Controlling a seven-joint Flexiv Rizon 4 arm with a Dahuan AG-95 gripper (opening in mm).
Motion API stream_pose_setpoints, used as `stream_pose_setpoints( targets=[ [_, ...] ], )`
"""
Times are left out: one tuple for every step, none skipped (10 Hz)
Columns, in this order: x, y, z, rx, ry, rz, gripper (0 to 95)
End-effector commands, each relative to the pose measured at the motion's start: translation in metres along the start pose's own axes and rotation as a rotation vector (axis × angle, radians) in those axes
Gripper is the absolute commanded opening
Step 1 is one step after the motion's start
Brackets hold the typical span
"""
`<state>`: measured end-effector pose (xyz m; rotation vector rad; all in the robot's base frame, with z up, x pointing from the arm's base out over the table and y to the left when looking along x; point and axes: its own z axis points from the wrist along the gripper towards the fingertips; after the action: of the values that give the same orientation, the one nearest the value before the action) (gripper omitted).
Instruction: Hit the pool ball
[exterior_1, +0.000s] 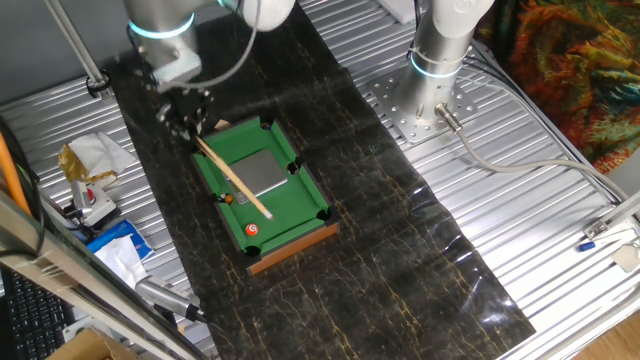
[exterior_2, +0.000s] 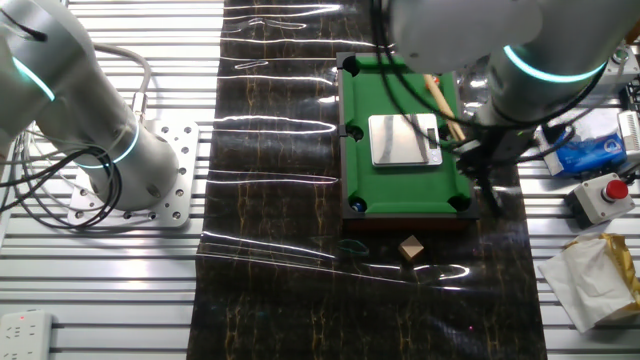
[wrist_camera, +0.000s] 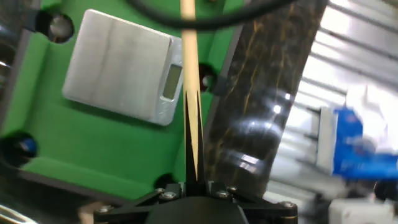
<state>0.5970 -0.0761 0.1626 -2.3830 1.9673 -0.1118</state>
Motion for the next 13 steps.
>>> stream_pose_setpoints(
  targets=[
    [0.011,0.028,-0.017,-0.016,0.041,0.21,0.0],
    [0.01,0.031,-0.019,-0.017,0.06,0.236,0.0],
    [0.004,0.04,-0.028,-0.03,0.122,0.333,0.0],
    [0.001,0.044,-0.032,-0.038,0.145,0.38,0.0],
    [-0.001,0.049,-0.035,-0.052,0.159,0.428,0.0],
    [-0.003,0.054,-0.034,-0.072,0.169,0.476,0.0],
    [-0.004,0.058,-0.033,-0.084,0.171,0.515,0.0],
    [-0.006,0.068,-0.031,-0.094,0.178,0.565,0.0],
    [-0.008,0.074,-0.03,-0.105,0.187,0.606,0.0],
    [-0.008,0.078,-0.03,-0.118,0.203,0.646,0.0],
    [-0.007,0.081,-0.031,-0.14,0.216,0.678,0.0],
    [-0.005,0.084,-0.033,-0.163,0.216,0.667,0.0],
    [-0.003,0.087,-0.035,-0.185,0.219,0.639,0.0]
  ],
)
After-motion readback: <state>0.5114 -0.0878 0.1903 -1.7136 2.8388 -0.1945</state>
